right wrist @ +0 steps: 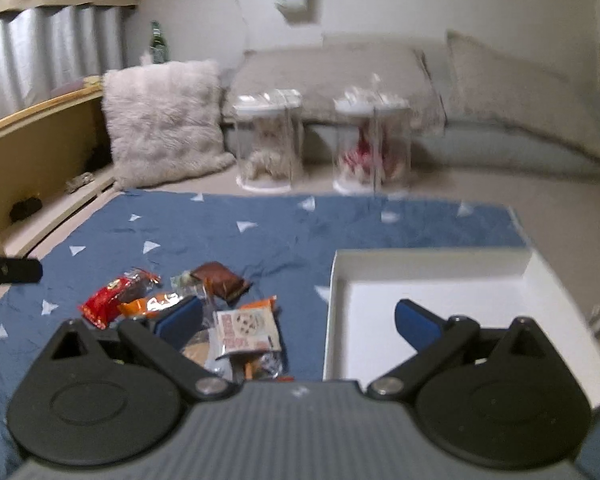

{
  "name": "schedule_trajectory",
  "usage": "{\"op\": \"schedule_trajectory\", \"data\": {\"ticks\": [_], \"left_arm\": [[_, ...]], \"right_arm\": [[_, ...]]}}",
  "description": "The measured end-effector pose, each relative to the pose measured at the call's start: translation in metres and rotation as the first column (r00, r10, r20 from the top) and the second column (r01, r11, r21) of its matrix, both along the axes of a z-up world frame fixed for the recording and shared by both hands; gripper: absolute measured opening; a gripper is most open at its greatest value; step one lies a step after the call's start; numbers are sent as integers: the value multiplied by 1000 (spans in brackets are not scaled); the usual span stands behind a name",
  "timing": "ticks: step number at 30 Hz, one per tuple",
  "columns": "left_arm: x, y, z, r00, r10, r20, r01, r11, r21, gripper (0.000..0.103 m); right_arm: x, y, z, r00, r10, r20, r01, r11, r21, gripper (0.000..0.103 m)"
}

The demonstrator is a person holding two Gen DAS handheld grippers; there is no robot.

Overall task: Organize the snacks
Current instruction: 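Grasp the red candy with the right gripper while the left grasps the dark pastry, then carry the red candy with the right tool while the left carries the dark pastry into the white box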

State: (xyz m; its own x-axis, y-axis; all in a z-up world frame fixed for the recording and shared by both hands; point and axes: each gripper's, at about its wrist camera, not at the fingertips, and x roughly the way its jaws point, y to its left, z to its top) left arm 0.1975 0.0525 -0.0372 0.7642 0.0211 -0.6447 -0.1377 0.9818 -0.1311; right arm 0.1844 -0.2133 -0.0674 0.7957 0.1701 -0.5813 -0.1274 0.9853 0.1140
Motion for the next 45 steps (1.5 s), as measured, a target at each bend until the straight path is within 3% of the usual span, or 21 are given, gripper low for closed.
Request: {"op": "schedule_trajectory", "data": {"ticks": [6,9,11,14,17,23,28,35,39,45], "left_arm": [[28,14,-25,994,-3,-108,-10,992,-123,103],[41,15,-36,986,16,-167,-35,993,-116,103],[46,14,-41,982,19,-189,-42,992,-116,103],[52,16,-48,979,2,-202,-30,990,-135,103],[60,12,-55,976,-36,-215,4,989,-149,103],[74,6,-72,957,-54,-286,21,993,-119,103],[83,2,-81,939,-40,-341,26,999,-46,103],[93,-6,-93,922,-86,-378,83,996,-25,86],[100,-11,-103,906,-86,-415,108,994,30,78],[111,-9,-112,899,-87,-430,112,993,33,78]], "right_arm": [[21,4,-15,984,73,-162,-52,990,128,100],[32,8,-27,952,101,-288,-42,979,202,78],[39,12,-38,919,84,-385,-12,982,188,66],[49,19,-56,871,83,-485,-10,988,151,55],[56,28,-70,843,70,-533,-3,992,125,48],[71,50,-84,827,22,-562,4,999,45,44],[88,63,-99,805,-41,-592,27,999,-33,40],[98,75,-115,801,-82,-593,35,995,-90,33],[98,75,-116,804,-64,-592,15,996,-87,31],[91,61,-103,811,-29,-585,3,999,-45,29]]}}
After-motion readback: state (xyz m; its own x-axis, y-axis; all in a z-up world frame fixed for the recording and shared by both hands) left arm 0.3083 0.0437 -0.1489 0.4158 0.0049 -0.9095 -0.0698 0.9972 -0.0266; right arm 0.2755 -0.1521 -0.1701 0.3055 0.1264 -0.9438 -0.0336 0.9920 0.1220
